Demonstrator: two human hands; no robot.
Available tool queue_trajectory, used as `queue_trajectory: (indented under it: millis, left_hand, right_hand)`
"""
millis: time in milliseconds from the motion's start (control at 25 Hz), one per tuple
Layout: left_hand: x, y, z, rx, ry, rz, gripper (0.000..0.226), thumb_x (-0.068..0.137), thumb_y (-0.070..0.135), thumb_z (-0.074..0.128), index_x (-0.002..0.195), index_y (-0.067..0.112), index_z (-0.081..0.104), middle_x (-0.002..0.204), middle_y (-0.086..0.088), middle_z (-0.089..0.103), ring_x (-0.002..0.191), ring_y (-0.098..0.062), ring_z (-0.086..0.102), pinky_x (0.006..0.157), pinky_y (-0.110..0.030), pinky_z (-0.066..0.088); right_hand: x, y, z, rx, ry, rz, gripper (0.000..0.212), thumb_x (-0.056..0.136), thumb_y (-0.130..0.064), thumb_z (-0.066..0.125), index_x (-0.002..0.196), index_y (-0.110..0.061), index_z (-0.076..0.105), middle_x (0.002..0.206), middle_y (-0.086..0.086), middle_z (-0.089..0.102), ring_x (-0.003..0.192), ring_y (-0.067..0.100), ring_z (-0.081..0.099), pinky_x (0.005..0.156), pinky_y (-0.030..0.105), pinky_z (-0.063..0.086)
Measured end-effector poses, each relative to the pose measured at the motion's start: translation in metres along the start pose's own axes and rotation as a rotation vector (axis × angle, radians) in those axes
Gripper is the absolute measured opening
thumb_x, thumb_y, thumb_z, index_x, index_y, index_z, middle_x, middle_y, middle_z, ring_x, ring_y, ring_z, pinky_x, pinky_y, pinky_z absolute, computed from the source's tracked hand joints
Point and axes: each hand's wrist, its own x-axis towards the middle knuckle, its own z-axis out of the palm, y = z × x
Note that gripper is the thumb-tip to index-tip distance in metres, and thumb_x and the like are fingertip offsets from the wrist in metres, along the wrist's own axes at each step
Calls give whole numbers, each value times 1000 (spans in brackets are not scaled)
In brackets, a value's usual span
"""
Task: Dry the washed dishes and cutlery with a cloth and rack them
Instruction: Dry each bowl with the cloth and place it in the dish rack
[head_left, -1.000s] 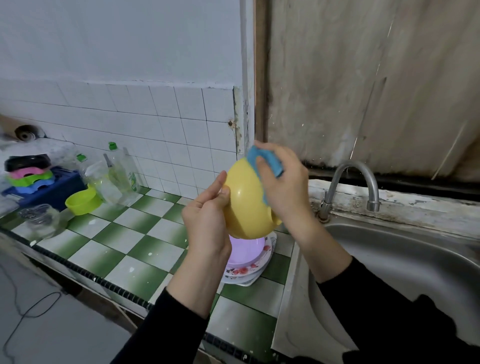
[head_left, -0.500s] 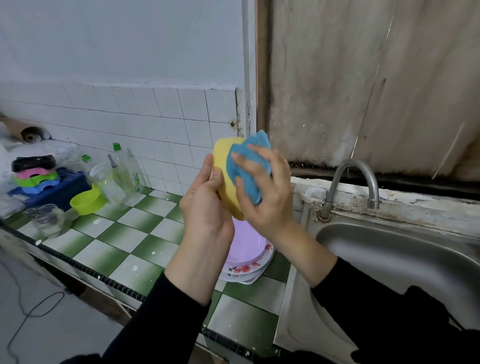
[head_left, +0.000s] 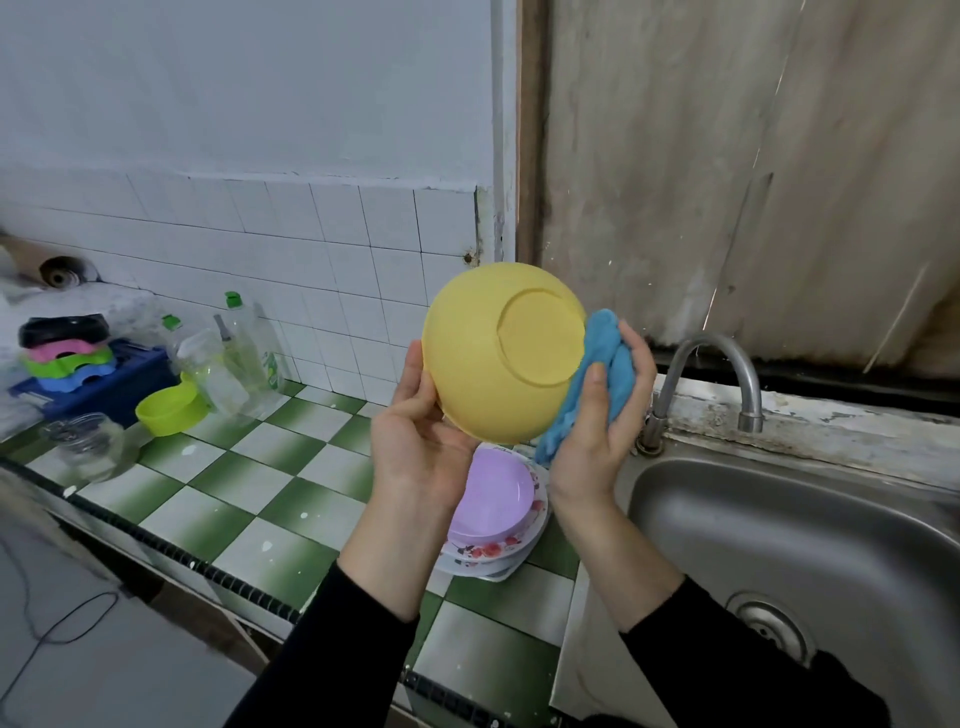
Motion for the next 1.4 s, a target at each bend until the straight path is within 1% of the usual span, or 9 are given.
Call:
queue_trajectory:
  millis: [200, 400, 600, 680, 840, 960, 1160, 1280, 1400]
  left_hand:
    - [1, 16, -7, 386, -102, 254, 37, 89, -9, 43, 97, 15, 70, 80, 6, 75, 71, -9, 68, 68, -28, 55]
    - [0, 22, -7, 828, -316, 520, 31, 66, -3, 59, 85, 14, 75, 72, 10, 74, 74, 0, 66, 69, -10, 46]
    - [0, 12, -14, 870, -146, 622, 22, 78, 14, 64, 91, 28, 75, 93, 13, 74, 88, -10, 66, 83, -21, 49]
    - [-2, 6, -10, 882, 62, 466, 21, 89, 28, 67, 106, 40, 70, 123, 11, 64, 118, -18, 55, 102, -44, 45]
    - [-7, 3, 6, 608, 68, -23, 44, 89, 54, 56, 131, 43, 51, 133, 8, 52, 114, -25, 55, 74, -55, 55]
    - [-5, 7, 9, 630, 149, 192, 38, 91, 25, 59, 125, 43, 53, 109, 12, 54, 88, -16, 59, 64, -40, 55]
    - [2, 8, -4, 676, 79, 293, 42, 93, 11, 51, 123, 39, 60, 112, 17, 59, 100, -11, 61, 88, -47, 52]
    - [1, -4, -6, 692, -83, 329, 33, 100, 16, 46, 126, 31, 59, 122, -4, 66, 108, -17, 65, 92, -34, 54]
    - [4, -1, -13, 642, -131, 387, 28, 99, 22, 48, 123, 26, 60, 116, -11, 66, 102, -17, 66, 85, -26, 54]
  right_hand:
    - [42, -20, 0, 105, -165, 412, 24, 97, -11, 50, 117, -20, 61, 113, 3, 66, 102, 14, 65, 88, 28, 53]
    - [45, -14, 2, -176, -566, 98, 29, 87, -25, 58, 114, -17, 63, 112, 5, 66, 103, 17, 63, 87, 28, 51]
    - [34, -10, 8, -195, -360, -106, 16, 85, -23, 57, 95, -13, 66, 87, -6, 66, 79, 6, 63, 72, 22, 50]
    - [30, -7, 8, -269, -294, -268, 16, 86, -20, 58, 96, -10, 66, 88, -1, 66, 79, 10, 64, 73, 26, 51]
    - [15, -13, 11, -266, -393, -429, 17, 87, -16, 58, 95, -5, 67, 89, -2, 65, 80, 8, 63, 75, 19, 49]
    - [4, -29, 15, -105, -423, 61, 8, 86, -21, 59, 86, -17, 66, 77, -9, 66, 72, -1, 61, 69, 14, 47]
    - [39, -29, 29, 51, -190, 1025, 27, 96, -37, 54, 95, -12, 64, 87, 6, 66, 85, 19, 64, 80, 35, 51]
    - [22, -30, 45, 179, -408, 1147, 25, 102, -22, 44, 117, -6, 56, 107, 16, 66, 93, 25, 66, 86, 38, 53]
    - [5, -30, 39, -84, -829, 852, 30, 99, -3, 49, 120, -23, 57, 119, 7, 65, 107, 19, 64, 94, 32, 52]
